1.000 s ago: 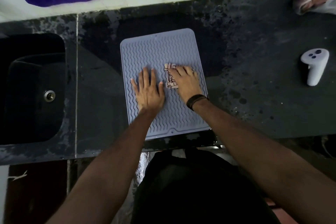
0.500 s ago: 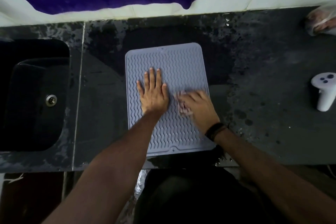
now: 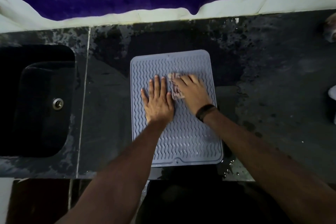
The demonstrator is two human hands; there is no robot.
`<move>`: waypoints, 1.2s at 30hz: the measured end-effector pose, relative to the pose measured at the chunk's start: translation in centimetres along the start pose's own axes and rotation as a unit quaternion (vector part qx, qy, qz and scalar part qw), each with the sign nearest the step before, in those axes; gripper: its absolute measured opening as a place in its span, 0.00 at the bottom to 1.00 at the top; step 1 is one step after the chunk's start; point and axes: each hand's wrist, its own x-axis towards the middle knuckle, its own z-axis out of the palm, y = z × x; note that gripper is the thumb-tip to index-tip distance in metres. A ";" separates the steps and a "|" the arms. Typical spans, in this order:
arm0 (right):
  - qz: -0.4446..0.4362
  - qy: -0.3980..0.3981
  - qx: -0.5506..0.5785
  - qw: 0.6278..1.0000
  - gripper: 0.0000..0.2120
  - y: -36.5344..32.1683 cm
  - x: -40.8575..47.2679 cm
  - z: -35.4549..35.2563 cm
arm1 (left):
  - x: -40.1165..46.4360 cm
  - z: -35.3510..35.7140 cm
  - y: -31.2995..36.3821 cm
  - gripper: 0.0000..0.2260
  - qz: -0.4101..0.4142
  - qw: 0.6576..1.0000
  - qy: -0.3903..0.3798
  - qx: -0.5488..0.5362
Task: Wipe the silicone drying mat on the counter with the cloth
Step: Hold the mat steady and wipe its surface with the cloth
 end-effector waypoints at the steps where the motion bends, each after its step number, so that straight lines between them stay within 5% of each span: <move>1: -0.003 -0.006 -0.007 1.000 0.27 0.1 -1.4 0.0 | 0.0 0.0 0.0 0.27 0.002 1.000 0.000 -0.003; 4: -0.018 -0.029 -0.005 0.999 0.27 0.6 -3.0 -0.5 | 0.1 -0.1 -0.2 0.27 0.004 1.000 -0.003 -0.021; 8: 0.001 0.033 0.024 0.999 0.26 -0.2 2.0 -2.1 | 0.1 0.0 -0.2 0.28 0.005 1.000 -0.015 -0.010; 13: -0.037 -0.033 -0.053 0.997 0.30 1.3 6.4 -1.9 | 0.1 0.0 0.0 0.28 -0.008 1.000 -0.020 -0.010; 18: 0.083 -0.002 -0.097 0.992 0.27 6.4 4.9 -2.3 | 0.1 -0.2 0.0 0.29 -0.010 1.000 -0.022 -0.010; 30: 0.111 -0.068 0.006 0.992 0.28 0.6 -15.1 0.2 | -0.1 -0.1 0.1 0.29 -0.007 1.000 -0.008 -0.006; 36: 0.119 0.030 0.026 0.992 0.26 1.9 -8.5 -2.3 | -0.1 -0.6 0.2 0.29 -0.003 1.000 -0.021 -0.011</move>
